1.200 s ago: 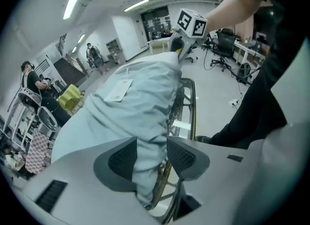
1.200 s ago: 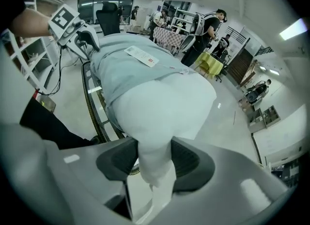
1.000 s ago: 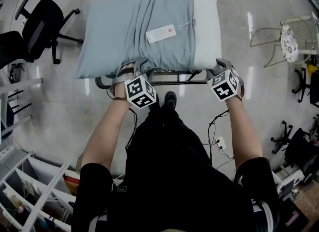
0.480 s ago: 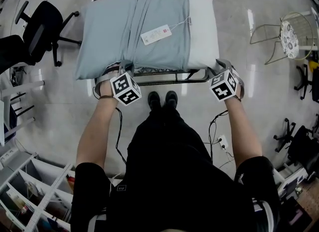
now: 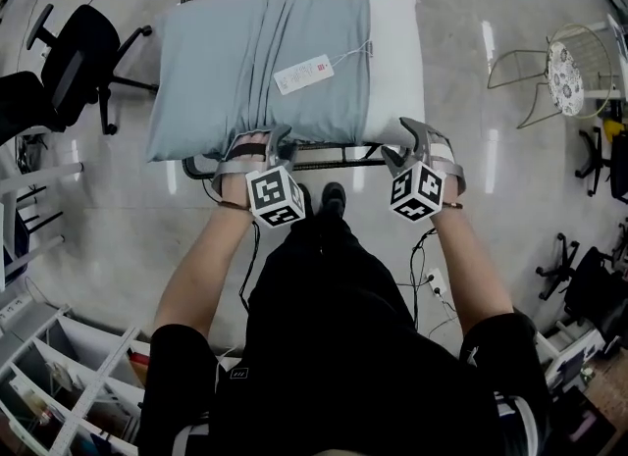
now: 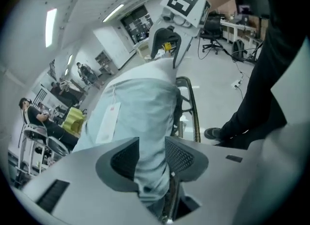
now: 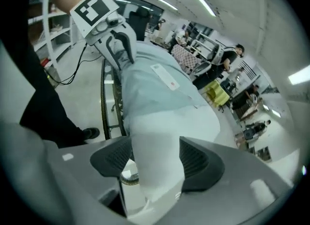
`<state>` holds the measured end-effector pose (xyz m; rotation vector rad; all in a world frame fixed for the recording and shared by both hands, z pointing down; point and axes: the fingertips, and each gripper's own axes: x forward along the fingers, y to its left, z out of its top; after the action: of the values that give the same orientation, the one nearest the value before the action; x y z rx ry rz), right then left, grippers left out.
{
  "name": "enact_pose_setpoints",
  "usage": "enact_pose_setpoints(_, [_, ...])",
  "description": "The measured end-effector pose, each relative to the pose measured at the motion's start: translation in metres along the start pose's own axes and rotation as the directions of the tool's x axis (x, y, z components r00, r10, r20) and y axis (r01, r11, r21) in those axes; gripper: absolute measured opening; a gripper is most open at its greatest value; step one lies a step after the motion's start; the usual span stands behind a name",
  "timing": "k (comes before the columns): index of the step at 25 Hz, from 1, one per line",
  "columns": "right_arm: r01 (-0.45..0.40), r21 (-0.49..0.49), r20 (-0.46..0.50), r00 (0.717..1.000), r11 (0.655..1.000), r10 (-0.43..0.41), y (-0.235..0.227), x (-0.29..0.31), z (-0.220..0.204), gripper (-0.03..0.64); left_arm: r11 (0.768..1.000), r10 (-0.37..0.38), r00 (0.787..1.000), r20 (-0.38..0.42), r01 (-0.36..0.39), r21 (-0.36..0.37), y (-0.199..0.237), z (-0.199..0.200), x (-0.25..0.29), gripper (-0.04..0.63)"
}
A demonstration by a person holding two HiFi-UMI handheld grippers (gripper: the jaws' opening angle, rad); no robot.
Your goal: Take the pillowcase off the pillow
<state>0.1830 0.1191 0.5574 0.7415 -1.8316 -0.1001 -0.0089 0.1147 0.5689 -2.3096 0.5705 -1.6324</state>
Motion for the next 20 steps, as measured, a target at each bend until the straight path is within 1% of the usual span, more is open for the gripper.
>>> enact_pose_setpoints(2, [-0.039,-0.088,-0.028,0.999,0.995,0.036,0.02,0.023,0.004,0.348,0.999,-0.02,1.0,0.011,0.02,0.028,-0.012,0.015,0.017,0.186])
enact_pose_setpoints(3, [-0.038,-0.128,-0.056,0.998,0.991,0.031,0.025,0.036,0.0,0.373,0.999,-0.024,1.0,0.002,0.024,0.032,-0.016,0.016,0.026,0.19])
enact_pose_setpoints(4, [-0.018,-0.167,-0.078,0.997,0.986,0.005,0.026,0.048,-0.005,0.374,0.999,-0.021,1.0,-0.009,0.021,0.028,-0.017,0.015,0.035,0.192])
enact_pose_setpoints(5, [0.015,-0.199,-0.085,0.996,0.98,-0.032,0.023,0.056,-0.008,0.369,1.0,-0.011,1.0,-0.017,0.011,0.02,-0.016,0.013,0.041,0.192])
enact_pose_setpoints(6, [0.048,-0.219,-0.078,0.995,0.975,-0.067,0.019,0.06,-0.01,0.31,1.0,0.004,1.0,-0.021,-0.004,0.015,-0.013,0.011,0.044,0.185])
enact_pose_setpoints(8, [0.081,-0.207,-0.056,0.994,0.975,-0.094,0.01,0.059,-0.009,0.244,1.0,0.025,1.0,-0.019,-0.024,0.018,-0.005,0.009,0.045,0.091])
enact_pose_setpoints(10, [0.08,-0.169,-0.039,0.995,0.982,-0.088,0.001,0.052,-0.004,0.194,1.0,0.013,1.0,-0.013,-0.013,0.017,0.002,0.007,0.042,0.039])
enact_pose_setpoints(11, [0.076,-0.15,-0.032,0.996,0.986,-0.081,-0.002,0.046,-0.001,0.179,1.0,0.002,1.0,-0.01,-0.002,0.011,0.005,0.005,0.038,0.026])
enact_pose_setpoints(13, [0.065,-0.12,-0.019,0.997,0.991,-0.068,-0.01,0.034,0.006,0.16,1.0,-0.015,1.0,-0.001,0.015,-0.003,0.012,0.002,0.028,0.012])
enact_pose_setpoints(17, [0.039,-0.085,-0.016,0.999,0.996,-0.041,-0.023,0.021,0.012,0.153,0.999,-0.033,0.999,-0.004,0.033,-0.02,0.026,-0.013,0.013,0.008])
enact_pose_setpoints(20, [0.024,-0.052,-0.028,0.999,0.998,-0.026,-0.023,0.019,0.009,0.149,0.999,-0.039,0.999,-0.014,0.038,-0.028,0.03,-0.027,0.007,0.006])
